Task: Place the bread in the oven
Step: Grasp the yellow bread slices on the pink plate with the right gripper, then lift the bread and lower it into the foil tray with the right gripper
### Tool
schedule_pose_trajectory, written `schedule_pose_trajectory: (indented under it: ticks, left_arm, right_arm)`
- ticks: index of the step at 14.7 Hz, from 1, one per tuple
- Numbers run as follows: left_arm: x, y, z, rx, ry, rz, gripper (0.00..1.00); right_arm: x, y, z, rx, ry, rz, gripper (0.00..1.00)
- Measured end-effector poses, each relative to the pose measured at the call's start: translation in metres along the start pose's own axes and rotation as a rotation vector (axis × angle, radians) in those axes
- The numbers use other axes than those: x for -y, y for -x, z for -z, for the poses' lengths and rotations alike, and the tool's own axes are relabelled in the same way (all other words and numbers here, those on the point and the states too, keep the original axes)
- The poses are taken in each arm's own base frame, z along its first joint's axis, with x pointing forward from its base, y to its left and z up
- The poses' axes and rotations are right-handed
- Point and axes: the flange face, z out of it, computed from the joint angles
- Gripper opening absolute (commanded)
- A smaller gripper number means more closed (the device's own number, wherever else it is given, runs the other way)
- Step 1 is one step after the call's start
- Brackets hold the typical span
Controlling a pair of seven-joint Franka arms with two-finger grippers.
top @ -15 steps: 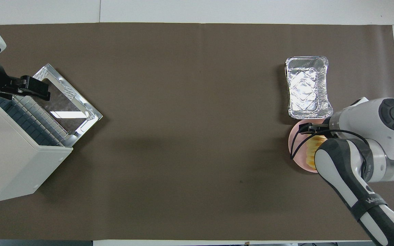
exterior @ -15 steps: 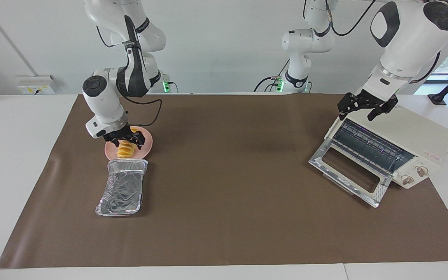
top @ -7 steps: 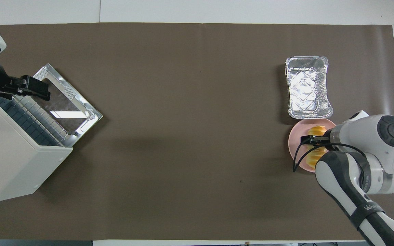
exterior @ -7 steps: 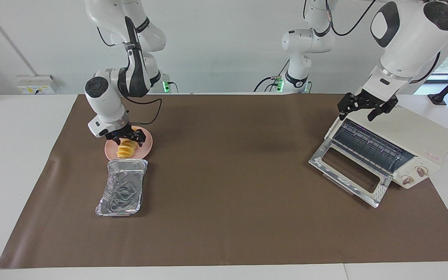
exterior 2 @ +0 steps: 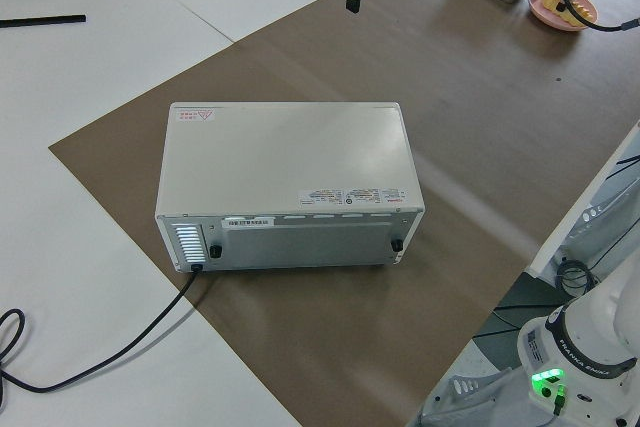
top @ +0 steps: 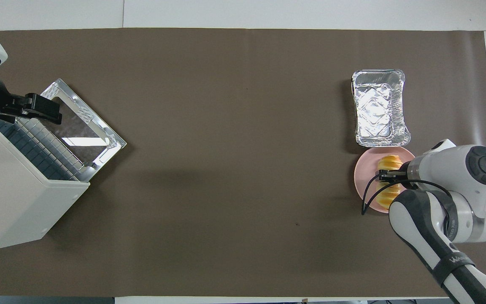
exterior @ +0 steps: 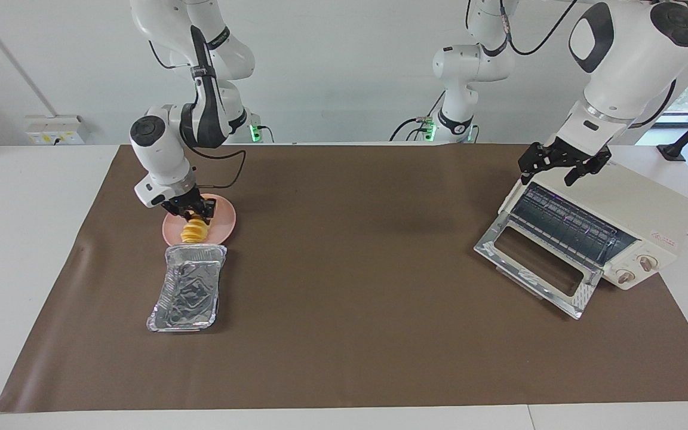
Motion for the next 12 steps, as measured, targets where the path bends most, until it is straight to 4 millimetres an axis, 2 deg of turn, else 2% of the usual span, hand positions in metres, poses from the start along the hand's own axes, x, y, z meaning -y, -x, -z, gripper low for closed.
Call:
schedule_pose_trajectory:
  ticks: [2,3,6,8,10,12]
  left_arm:
    - [0.000,0.000,0.000,0.000,0.000,0.000,1.00]
    - [0.000,0.000,0.000,0.000,0.000,0.000,1.00]
    - [0.000,0.000,0.000,0.000,0.000,0.000,1.00]
    - [0.000,0.000,0.000,0.000,0.000,0.000,1.00]
    - [0.000,0.000,0.000,0.000,0.000,0.000,1.00]
    - [0.000,0.000,0.000,0.000,0.000,0.000,1.00]
  right_arm:
    - [0.004,0.001,0.013,0.033,-0.024,-0.021,0.31]
    - [0.006,0.000,0.027,0.052,-0.034,-0.027,0.31]
    - [0.010,-0.006,0.094,0.077,-0.049,-0.030,0.31]
    - [0.009,-0.017,0.136,0.035,-0.055,-0.028,0.32]
    - [0.003,-0.035,0.150,-0.015,-0.061,-0.021,0.33]
    - [-0.012,-0.066,0.151,-0.050,-0.062,0.002,0.33]
